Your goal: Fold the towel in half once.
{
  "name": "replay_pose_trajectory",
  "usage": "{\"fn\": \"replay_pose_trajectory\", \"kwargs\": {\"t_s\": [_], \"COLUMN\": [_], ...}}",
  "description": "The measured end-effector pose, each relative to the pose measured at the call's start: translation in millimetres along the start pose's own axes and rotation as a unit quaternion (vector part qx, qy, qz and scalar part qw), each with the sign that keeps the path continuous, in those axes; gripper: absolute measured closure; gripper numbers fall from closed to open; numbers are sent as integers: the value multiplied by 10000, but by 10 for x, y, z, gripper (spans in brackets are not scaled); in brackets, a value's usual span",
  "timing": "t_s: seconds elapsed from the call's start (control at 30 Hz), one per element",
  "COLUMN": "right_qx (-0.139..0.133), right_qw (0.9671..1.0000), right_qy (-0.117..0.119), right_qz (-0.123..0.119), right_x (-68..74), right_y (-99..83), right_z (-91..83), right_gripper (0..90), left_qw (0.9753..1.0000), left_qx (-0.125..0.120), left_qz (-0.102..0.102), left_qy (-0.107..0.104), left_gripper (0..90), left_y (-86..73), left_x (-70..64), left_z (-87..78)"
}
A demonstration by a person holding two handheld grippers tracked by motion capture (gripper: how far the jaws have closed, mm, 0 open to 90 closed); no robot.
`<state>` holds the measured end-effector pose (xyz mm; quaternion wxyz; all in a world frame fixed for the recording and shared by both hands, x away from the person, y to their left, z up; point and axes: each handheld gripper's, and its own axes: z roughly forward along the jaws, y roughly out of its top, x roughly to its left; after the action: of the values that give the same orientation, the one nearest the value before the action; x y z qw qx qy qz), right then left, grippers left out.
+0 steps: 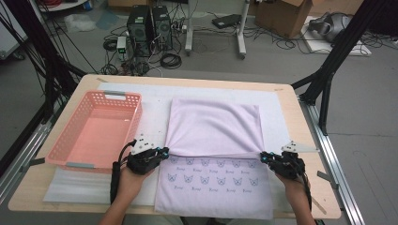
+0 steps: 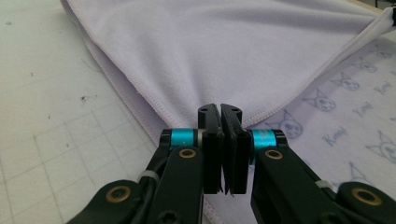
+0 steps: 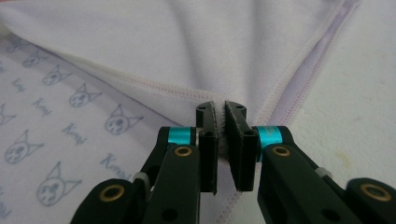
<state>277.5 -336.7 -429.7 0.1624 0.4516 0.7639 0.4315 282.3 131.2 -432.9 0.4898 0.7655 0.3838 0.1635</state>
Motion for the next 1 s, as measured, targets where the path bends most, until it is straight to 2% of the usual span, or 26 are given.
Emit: {"fn": "replay_pose_trajectory", "kwargs": {"t_s": [0.33,0.57,0.77,1.0], "right_qx": [45,16,168,307], "right_qw": [9999,9997,9991,9981], "right_qy": [104,229,350,480], "right_qz": [-53,-108,-186,-255], "right_x": [114,228,296,376], "right_y": [-159,-283,-368,-429], "right_z": [-211,-411,-473,-574], "right_gripper": [832,832,832,834], "left_qw": [9998,9993,9989,9983], "left_qx": [-62,-116,-116,15], "left_qz": [-17,103,144,166], "left_qy": [-191,-343,-421,-565], "left_gripper": [869,869,868,868], "left_y": [-105,-208,-301,-421], "left_x": [-174,-346,-425,-517], "left_z": [-233,-477,-621,-744]}}
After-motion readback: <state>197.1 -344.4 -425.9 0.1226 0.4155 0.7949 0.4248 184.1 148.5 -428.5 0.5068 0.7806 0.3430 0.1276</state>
